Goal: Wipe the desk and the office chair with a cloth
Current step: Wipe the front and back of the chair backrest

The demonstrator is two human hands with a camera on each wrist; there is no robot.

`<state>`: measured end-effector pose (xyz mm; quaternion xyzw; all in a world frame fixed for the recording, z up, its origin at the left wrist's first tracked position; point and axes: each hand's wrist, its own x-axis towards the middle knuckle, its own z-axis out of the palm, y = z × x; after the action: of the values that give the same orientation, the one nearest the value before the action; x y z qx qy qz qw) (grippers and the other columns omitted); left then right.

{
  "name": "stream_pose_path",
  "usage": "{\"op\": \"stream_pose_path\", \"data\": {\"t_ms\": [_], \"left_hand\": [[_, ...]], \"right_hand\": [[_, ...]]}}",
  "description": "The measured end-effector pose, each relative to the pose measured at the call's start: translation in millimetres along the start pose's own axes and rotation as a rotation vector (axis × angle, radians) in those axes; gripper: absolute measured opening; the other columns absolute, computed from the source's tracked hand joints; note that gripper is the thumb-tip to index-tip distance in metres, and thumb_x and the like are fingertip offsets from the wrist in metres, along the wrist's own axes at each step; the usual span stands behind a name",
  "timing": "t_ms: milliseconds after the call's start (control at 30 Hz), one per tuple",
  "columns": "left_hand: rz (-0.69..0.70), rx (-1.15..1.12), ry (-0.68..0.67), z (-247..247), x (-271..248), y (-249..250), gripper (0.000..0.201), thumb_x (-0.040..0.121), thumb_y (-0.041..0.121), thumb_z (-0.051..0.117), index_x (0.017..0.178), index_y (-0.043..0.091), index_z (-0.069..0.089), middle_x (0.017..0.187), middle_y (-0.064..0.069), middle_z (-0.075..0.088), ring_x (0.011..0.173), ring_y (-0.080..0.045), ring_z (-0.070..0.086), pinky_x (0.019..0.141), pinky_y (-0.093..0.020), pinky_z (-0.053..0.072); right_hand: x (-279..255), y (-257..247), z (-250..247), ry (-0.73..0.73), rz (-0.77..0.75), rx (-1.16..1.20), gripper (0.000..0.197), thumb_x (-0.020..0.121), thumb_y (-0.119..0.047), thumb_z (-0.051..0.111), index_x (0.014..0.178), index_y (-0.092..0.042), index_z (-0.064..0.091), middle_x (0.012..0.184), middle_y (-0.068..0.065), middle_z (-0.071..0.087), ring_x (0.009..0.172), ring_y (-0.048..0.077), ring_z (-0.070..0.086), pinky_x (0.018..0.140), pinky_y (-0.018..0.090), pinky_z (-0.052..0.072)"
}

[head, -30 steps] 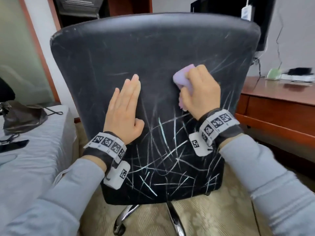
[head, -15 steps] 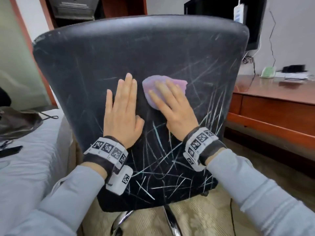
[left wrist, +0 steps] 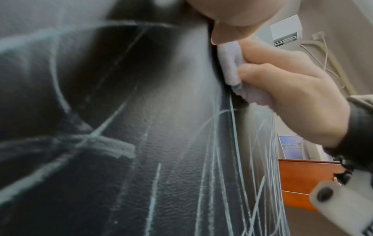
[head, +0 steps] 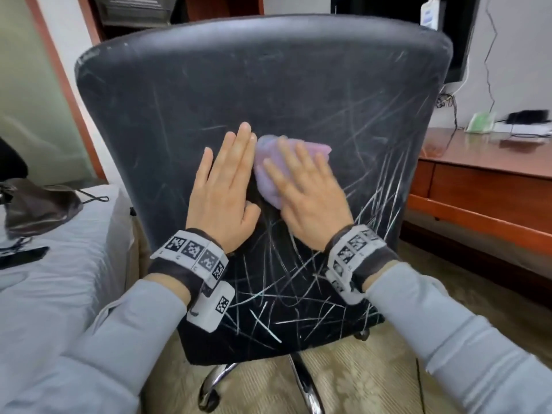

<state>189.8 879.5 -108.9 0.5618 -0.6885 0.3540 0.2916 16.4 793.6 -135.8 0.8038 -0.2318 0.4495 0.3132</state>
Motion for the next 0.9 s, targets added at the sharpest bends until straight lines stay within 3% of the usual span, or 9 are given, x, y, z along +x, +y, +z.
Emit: {"op": "stream_pose_path", "data": {"t_ms": [133,233,333,400,467,533,633,733,900], "left_hand": [[0.021,0.011,-0.040,-6.1,-0.8,-1.3,0.101,0.072,0.008,0.053,0.161,0.012,0.006,0.169,0.000,-0.003,0.156,-0.018,-0.004,0.126,-0.042,0.001],[0.016,-0.017,-0.041,-4.0,-1.1,3.9,0.101,0.071,0.008,0.052,0.161,0.010,0.006,0.169,-0.001,-0.004,0.156,-0.019,-0.005,0.126,-0.042,-0.002],[0.000,-0.117,-0.026,-2.8,-0.3,4.0,0.098,0.071,0.009,0.048,0.161,0.008,0.010,0.169,-0.004,0.000,0.155,-0.018,-0.006,0.125,-0.039,-0.008],[0.017,-0.136,-0.037,-5.2,-2.7,-2.8,0.093,0.075,0.008,0.047,0.160,0.007,0.010,0.169,-0.005,0.001,0.155,-0.016,-0.004,0.125,-0.035,-0.008],[0.047,-0.094,-0.069,-11.0,-5.8,-11.5,0.095,0.075,0.004,0.050,0.161,0.008,0.008,0.169,-0.003,-0.001,0.156,-0.016,-0.002,0.125,-0.034,-0.004],[0.058,-0.047,-0.100,-15.6,-7.5,-16.5,0.099,0.074,-0.001,0.052,0.161,0.009,0.005,0.169,0.001,-0.005,0.156,-0.016,-0.003,0.126,-0.037,0.000],[0.040,-0.056,-0.103,-15.9,-6.9,-14.4,0.101,0.074,-0.004,0.050,0.161,0.009,0.001,0.169,0.004,-0.010,0.155,-0.015,-0.008,0.126,-0.037,-0.003],[0.026,-0.116,-0.104,-10.5,-10.1,-7.4,0.100,0.072,-0.008,0.046,0.160,0.007,0.002,0.169,0.002,-0.011,0.155,-0.015,-0.012,0.124,-0.035,-0.009],[-0.003,-0.085,-0.104,-1.5,-17.6,-5.0,0.100,0.072,-0.009,0.049,0.160,0.005,0.004,0.169,-0.002,-0.010,0.153,-0.014,-0.014,0.125,-0.036,-0.007]], "right_hand": [[9.9,49.3,-20.4,0.161,0.445,-0.009,0.067,0.096,-0.010,0.046,0.156,-0.004,0.016,0.158,0.034,0.006,0.148,0.045,0.008,0.120,0.057,0.011],[23.3,19.8,-10.6,0.252,0.597,0.112,0.065,0.102,-0.018,0.038,0.155,0.005,0.008,0.157,0.036,-0.004,0.148,0.048,-0.002,0.121,0.056,0.005],[26.9,-41.6,14.5,0.084,0.341,0.087,0.063,0.104,-0.020,0.026,0.154,0.004,-0.004,0.159,0.031,-0.009,0.147,0.049,-0.005,0.117,0.062,0.008],[20.8,-53.2,21.0,0.001,0.186,0.099,0.067,0.101,-0.019,0.041,0.157,-0.003,0.009,0.162,0.024,-0.002,0.150,0.040,-0.002,0.120,0.057,0.008],[16.5,-29.3,12.1,0.018,0.134,0.009,0.071,0.093,-0.011,0.048,0.157,-0.007,0.016,0.163,0.023,0.005,0.151,0.038,0.003,0.121,0.056,0.007],[12.7,10.5,-2.5,0.066,0.273,-0.071,0.074,0.092,-0.006,0.047,0.157,-0.008,0.014,0.162,0.025,0.005,0.151,0.038,0.004,0.121,0.057,0.006],[10.4,54.4,-27.1,0.175,0.616,-0.021,0.068,0.099,-0.017,0.041,0.157,-0.003,0.007,0.160,0.031,0.000,0.149,0.042,0.003,0.119,0.058,0.009],[8.4,31.6,-12.4,0.226,0.647,0.068,0.069,0.101,-0.025,0.039,0.155,0.003,0.007,0.158,0.034,-0.005,0.149,0.045,-0.002,0.119,0.059,0.007],[-61.0,-52.7,45.2,-0.167,0.199,0.012,0.073,0.101,-0.031,0.042,0.157,-0.006,0.003,0.162,0.024,-0.009,0.150,0.040,-0.009,0.122,0.056,-0.001]]}}
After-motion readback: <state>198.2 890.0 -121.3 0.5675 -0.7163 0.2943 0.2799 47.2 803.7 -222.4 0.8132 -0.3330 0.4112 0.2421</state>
